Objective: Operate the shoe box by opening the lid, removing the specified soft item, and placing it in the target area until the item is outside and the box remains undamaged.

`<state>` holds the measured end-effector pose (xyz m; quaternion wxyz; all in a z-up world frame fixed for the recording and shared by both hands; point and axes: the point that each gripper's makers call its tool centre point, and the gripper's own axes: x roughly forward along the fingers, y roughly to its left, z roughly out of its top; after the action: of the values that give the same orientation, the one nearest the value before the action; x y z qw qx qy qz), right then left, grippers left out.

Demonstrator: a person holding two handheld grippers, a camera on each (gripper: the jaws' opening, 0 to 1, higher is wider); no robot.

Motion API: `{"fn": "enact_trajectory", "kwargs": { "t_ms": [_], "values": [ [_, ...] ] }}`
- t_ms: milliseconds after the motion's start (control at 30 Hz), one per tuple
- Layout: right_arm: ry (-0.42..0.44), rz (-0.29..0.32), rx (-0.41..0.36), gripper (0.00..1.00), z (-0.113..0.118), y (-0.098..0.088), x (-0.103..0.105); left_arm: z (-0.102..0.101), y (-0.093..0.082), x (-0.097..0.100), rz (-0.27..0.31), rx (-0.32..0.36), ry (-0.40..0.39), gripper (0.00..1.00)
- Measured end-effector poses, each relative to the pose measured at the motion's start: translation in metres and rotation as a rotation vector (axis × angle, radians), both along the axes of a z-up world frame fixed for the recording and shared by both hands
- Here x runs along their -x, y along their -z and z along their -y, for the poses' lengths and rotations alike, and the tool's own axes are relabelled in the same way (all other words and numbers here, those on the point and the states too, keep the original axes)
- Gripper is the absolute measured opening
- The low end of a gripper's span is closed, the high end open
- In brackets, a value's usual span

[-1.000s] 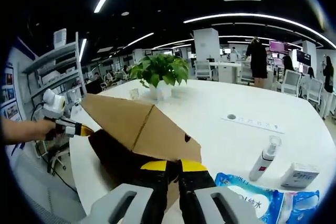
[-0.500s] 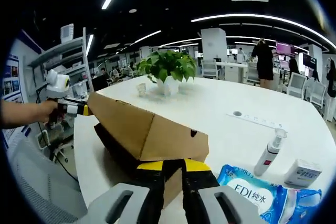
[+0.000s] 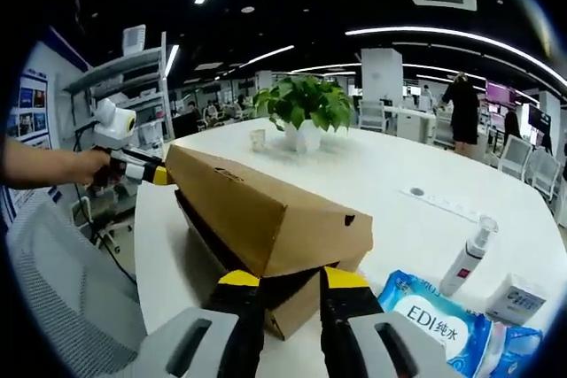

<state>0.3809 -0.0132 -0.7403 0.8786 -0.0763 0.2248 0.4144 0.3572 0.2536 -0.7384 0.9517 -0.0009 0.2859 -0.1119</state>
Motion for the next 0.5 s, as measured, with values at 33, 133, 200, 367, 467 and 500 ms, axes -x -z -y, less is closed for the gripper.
{"fn": "enact_trajectory", "kwargs": {
  "t_ms": [33,133,200,367,467,500],
  "values": [
    [-0.006,0.005,0.0,0.23,-0.001,0.0,0.001,0.0,0.001,0.001,-0.003,0.0,0.002,0.26],
    [-0.024,0.01,0.008,0.26,-0.002,0.001,0.005,0.0,0.004,0.005,-0.011,-0.007,0.008,0.27],
    [-0.03,0.007,0.01,0.27,-0.003,0.003,0.007,0.001,0.006,0.008,-0.016,-0.01,0.013,0.28],
    [-0.045,-0.002,0.026,0.29,-0.004,0.009,0.012,0.003,0.015,0.014,-0.042,-0.035,0.038,0.29],
    [-0.057,-0.007,0.043,0.29,-0.005,0.014,0.015,0.006,0.02,0.017,-0.06,-0.045,0.048,0.29],
    [-0.059,-0.013,0.046,0.29,-0.006,0.016,0.016,0.006,0.021,0.018,-0.065,-0.047,0.05,0.3]
  ]
}}
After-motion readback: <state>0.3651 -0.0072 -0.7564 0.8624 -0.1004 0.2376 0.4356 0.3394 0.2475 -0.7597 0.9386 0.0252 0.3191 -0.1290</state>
